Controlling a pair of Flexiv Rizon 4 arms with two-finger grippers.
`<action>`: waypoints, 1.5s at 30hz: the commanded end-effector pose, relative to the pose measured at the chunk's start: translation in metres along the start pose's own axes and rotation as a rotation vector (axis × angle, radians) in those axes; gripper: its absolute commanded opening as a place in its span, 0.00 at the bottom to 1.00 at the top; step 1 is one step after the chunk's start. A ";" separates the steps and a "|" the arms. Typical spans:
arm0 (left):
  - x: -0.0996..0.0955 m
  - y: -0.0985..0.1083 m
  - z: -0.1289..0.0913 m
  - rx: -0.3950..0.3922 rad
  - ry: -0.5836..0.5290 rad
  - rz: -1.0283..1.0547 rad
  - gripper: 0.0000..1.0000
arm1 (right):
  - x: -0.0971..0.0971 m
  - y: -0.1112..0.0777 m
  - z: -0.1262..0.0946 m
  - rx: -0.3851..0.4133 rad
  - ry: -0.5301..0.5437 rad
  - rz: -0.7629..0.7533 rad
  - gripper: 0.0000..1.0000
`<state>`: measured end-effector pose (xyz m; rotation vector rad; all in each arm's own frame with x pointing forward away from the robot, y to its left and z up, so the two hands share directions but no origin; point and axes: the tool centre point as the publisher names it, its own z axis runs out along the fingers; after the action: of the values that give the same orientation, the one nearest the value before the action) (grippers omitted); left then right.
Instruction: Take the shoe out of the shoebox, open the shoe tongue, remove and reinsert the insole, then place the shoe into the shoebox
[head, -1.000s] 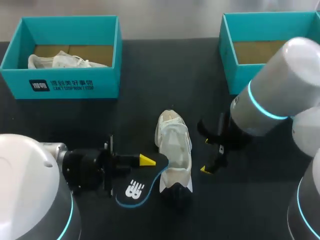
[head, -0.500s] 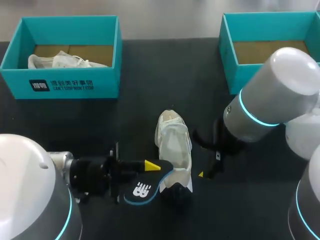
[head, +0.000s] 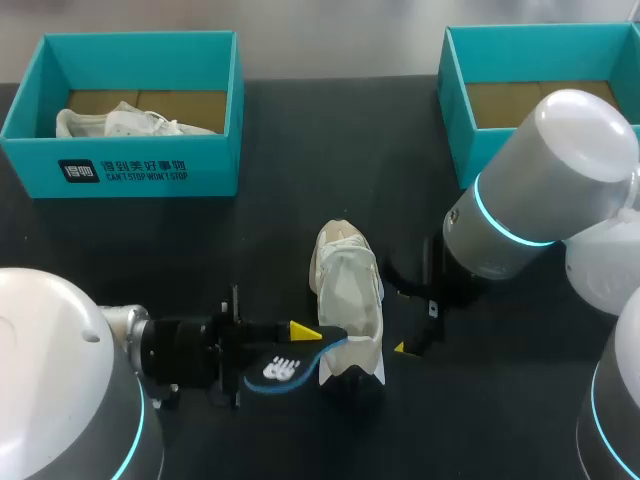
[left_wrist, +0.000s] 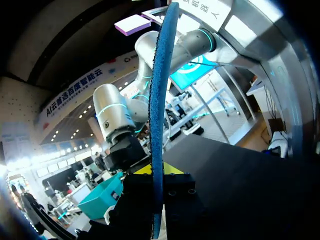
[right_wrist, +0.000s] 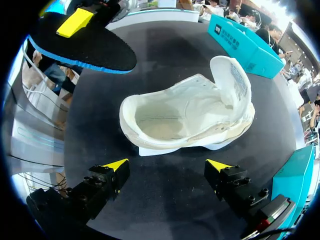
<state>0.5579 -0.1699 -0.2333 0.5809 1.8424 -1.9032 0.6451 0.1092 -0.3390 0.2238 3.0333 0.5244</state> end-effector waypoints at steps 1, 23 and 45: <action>-0.002 0.020 0.006 0.074 0.014 -0.018 0.00 | 0.001 0.000 0.009 -0.003 0.000 -0.001 1.00; -0.008 0.036 0.030 0.172 0.107 0.121 0.00 | -0.008 -0.001 0.032 0.008 0.028 -0.034 1.00; -0.007 0.053 0.037 0.158 0.114 0.173 0.00 | -0.010 0.001 0.030 0.029 0.026 -0.022 1.00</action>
<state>0.5928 -0.2057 -0.2694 0.8890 1.6597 -1.9448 0.6580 0.1165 -0.3663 0.1847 3.0663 0.4921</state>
